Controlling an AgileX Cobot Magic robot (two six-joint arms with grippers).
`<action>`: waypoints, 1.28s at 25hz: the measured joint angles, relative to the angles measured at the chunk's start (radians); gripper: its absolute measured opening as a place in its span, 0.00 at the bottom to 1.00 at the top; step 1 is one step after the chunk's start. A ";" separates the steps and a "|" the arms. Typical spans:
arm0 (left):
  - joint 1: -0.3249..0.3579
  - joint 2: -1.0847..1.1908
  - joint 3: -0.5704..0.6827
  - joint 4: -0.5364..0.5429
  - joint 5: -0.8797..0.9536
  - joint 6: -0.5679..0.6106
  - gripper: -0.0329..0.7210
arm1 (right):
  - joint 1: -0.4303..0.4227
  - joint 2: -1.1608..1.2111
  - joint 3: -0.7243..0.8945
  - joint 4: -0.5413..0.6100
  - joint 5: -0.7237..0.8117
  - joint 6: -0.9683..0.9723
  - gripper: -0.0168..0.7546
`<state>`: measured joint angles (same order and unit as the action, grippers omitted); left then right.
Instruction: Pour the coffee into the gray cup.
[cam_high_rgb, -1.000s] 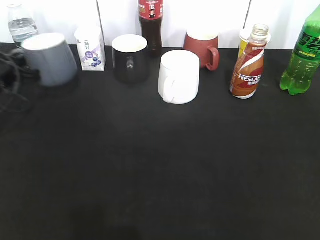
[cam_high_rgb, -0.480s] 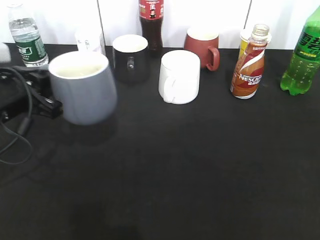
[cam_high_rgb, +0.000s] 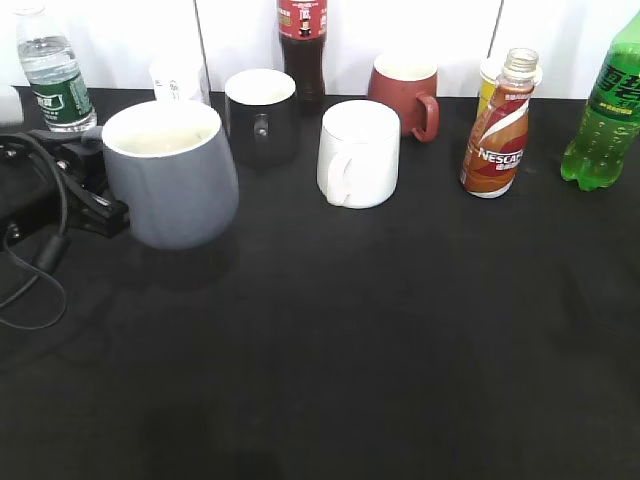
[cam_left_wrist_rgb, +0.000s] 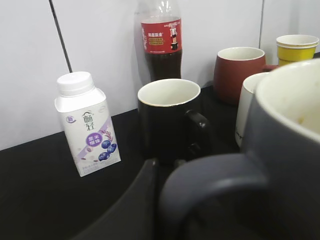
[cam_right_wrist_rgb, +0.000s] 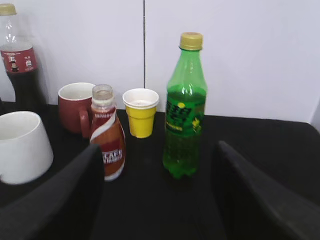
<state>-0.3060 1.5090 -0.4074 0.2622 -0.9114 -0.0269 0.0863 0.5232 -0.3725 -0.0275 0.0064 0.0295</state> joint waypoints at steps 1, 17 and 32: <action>0.000 0.000 0.000 0.000 0.000 0.000 0.11 | 0.000 0.091 0.000 -0.008 -0.084 0.000 0.70; 0.000 0.000 0.000 0.000 -0.001 0.000 0.11 | 0.215 1.271 -0.040 0.219 -1.061 -0.006 0.84; 0.000 0.000 0.000 0.000 -0.001 0.000 0.11 | 0.215 1.607 -0.448 0.228 -1.084 -0.029 0.84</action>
<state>-0.3060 1.5090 -0.4074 0.2622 -0.9122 -0.0269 0.3015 2.1299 -0.8210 0.2009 -1.0779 0.0000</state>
